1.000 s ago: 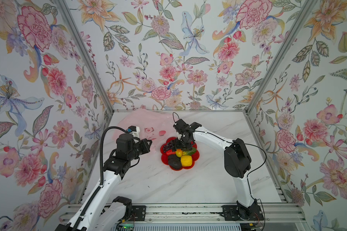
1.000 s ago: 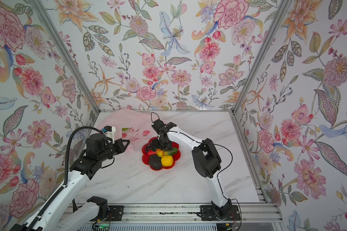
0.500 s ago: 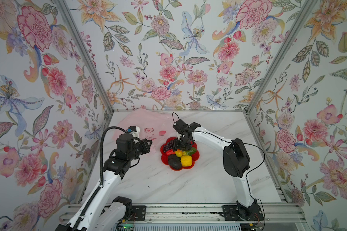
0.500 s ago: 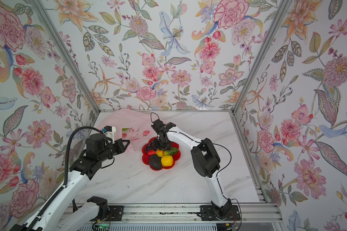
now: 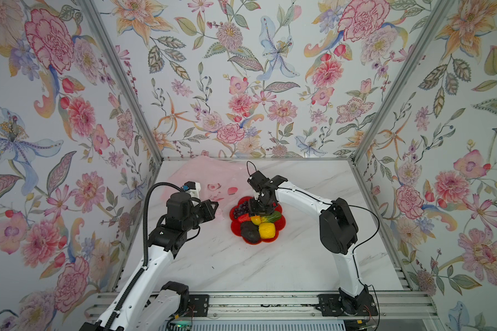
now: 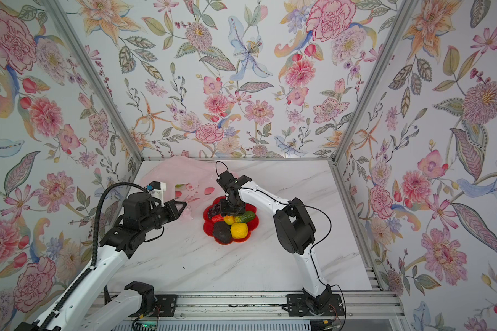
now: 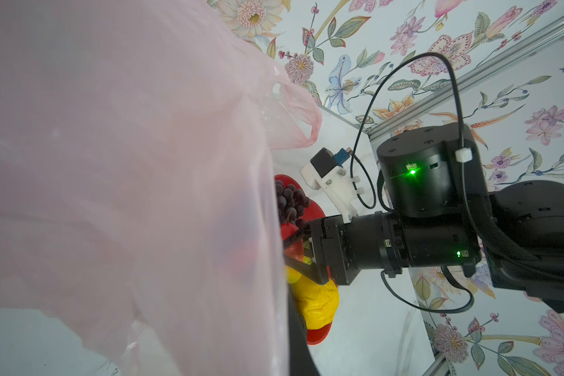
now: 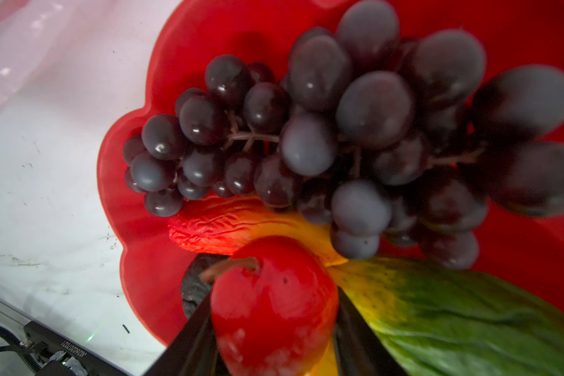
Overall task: Place the fruits into the plastic bag
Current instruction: Pick up the fruit from the plate, then place the fruit in the plastic bag.
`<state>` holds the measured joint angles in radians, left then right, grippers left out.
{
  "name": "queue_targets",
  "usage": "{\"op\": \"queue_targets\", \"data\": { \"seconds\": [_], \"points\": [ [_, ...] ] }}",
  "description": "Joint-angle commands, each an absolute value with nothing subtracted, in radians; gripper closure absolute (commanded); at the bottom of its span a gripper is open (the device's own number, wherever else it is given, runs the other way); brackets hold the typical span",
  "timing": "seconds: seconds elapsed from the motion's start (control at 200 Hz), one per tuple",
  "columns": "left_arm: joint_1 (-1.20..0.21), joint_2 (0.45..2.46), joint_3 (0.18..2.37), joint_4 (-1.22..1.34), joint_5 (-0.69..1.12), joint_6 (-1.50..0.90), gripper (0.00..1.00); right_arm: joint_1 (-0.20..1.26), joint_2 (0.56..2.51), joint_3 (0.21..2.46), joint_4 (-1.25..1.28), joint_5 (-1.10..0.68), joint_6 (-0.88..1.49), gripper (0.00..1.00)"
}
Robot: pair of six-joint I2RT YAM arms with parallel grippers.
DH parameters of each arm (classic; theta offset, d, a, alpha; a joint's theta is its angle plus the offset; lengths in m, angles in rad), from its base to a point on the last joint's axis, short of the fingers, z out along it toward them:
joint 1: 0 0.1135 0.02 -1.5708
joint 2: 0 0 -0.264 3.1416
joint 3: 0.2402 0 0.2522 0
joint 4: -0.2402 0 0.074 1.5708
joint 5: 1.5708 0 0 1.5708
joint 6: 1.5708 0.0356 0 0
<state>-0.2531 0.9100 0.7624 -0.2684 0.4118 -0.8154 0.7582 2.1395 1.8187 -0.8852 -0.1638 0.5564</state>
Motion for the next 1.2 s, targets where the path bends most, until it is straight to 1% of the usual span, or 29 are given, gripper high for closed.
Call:
{"op": "queue_targets", "data": {
  "seconds": [0.0, 0.125, 0.45, 0.611, 0.851, 0.891, 0.931, 1.076, 1.196],
  "points": [
    [-0.249, 0.894, 0.746, -0.267, 0.419, -0.828, 1.0, 0.753, 2.113, 1.832, -0.889, -0.142, 0.542, 0.49],
    [-0.248, 0.893, 0.746, -0.267, 0.42, -0.83, 1.0, 0.751, 2.099, 1.827, -0.878, -0.149, 0.54, 0.53],
    [-0.247, 0.903, 0.747, -0.252, 0.428, -0.836, 1.0, 0.741, 2.043, 1.774, -0.833, -0.181, 0.549, 0.54],
    [-0.249, 0.907, 0.755, -0.252, 0.433, -0.833, 1.0, 0.719, 1.981, 1.728, -0.788, -0.256, 0.582, 0.55],
    [-0.247, 0.91, 0.759, -0.252, 0.442, -0.829, 1.0, 0.653, 1.854, 1.569, -0.544, -0.487, 0.769, 0.56],
    [-0.249, 0.912, 0.759, -0.252, 0.443, -0.827, 1.0, 0.654, 1.838, 1.55, -0.503, -0.511, 0.801, 0.57],
    [-0.248, 0.911, 0.759, -0.252, 0.443, -0.827, 1.0, 0.62, 1.827, 1.536, -0.469, -0.533, 0.828, 0.57],
    [-0.247, 0.914, 0.761, -0.247, 0.448, -0.829, 1.0, 0.607, 1.806, 1.495, -0.356, -0.605, 0.927, 0.56],
    [-0.249, 0.916, 0.764, -0.238, 0.453, -0.831, 1.0, 0.603, 1.799, 1.437, -0.185, -0.657, 1.05, 0.56]
  ]
}}
